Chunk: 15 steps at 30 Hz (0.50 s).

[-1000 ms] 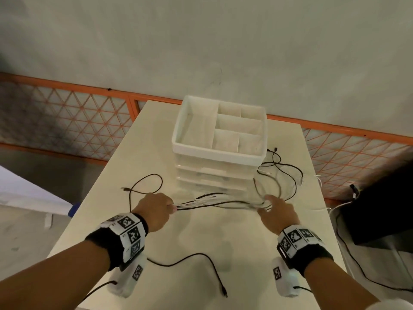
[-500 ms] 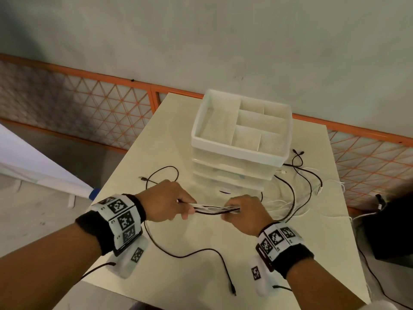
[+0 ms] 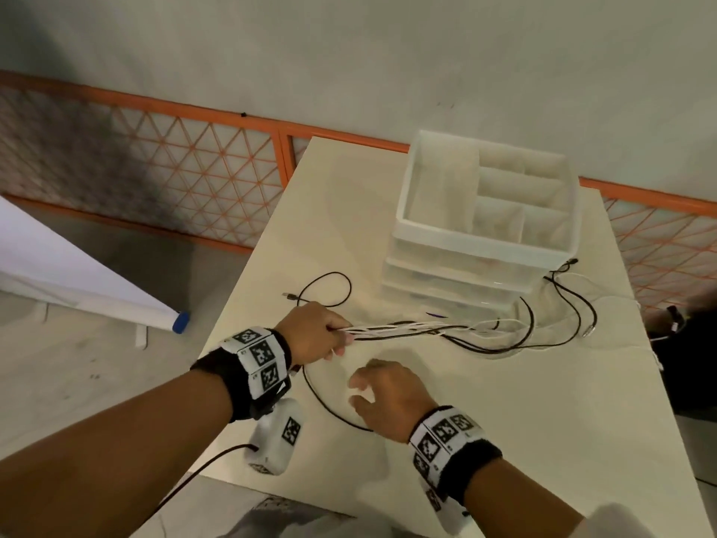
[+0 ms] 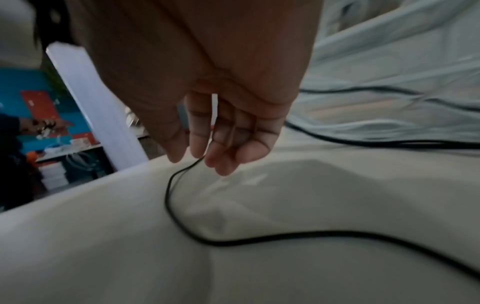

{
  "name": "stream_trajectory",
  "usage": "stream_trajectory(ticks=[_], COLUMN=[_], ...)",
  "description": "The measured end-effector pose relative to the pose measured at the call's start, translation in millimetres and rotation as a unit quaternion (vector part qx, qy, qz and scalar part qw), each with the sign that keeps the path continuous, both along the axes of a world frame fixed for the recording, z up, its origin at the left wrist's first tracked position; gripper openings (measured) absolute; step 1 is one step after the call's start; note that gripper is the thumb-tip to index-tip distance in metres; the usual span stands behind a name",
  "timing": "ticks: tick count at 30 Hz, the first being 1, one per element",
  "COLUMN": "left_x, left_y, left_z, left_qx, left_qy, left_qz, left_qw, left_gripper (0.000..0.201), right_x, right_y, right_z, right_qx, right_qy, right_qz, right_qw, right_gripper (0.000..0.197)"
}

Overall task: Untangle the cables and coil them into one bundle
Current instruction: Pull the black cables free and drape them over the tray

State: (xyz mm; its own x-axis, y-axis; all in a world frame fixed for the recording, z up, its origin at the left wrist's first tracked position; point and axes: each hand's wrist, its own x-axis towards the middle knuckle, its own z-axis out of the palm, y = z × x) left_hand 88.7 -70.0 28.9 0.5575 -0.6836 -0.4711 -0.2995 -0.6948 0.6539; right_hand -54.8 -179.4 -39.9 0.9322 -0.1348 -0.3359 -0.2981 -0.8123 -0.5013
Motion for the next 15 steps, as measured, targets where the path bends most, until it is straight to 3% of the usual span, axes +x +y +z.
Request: stream_trajectory(ticks=[4, 10, 15], left_x=[4.2, 3.1, -2.9], left_y=[3.3, 7.5, 6.3], left_z=[2.8, -0.2, 4.2], left_qx=[0.015, 0.048, 0.039], left_qy=[-0.01, -0.049, -0.054], left_qz=[-0.063, -0.091, -0.064], left_qw=[0.998, 0.993, 0.996], left_gripper=[0.016, 0.041, 0.035], right_x=[27.6, 31.3, 10.0], right_y=[38.8, 64.6, 47.9], right_z=[-10.4, -18.8, -17.0], right_qx=[-0.033, -0.116, -0.133], right_qy=[0.076, 0.103, 0.114], right_qz=[0.006, 0.017, 0.033], right_qw=[0.997, 0.988, 0.984], right_gripper=[0.041, 0.025, 0.026])
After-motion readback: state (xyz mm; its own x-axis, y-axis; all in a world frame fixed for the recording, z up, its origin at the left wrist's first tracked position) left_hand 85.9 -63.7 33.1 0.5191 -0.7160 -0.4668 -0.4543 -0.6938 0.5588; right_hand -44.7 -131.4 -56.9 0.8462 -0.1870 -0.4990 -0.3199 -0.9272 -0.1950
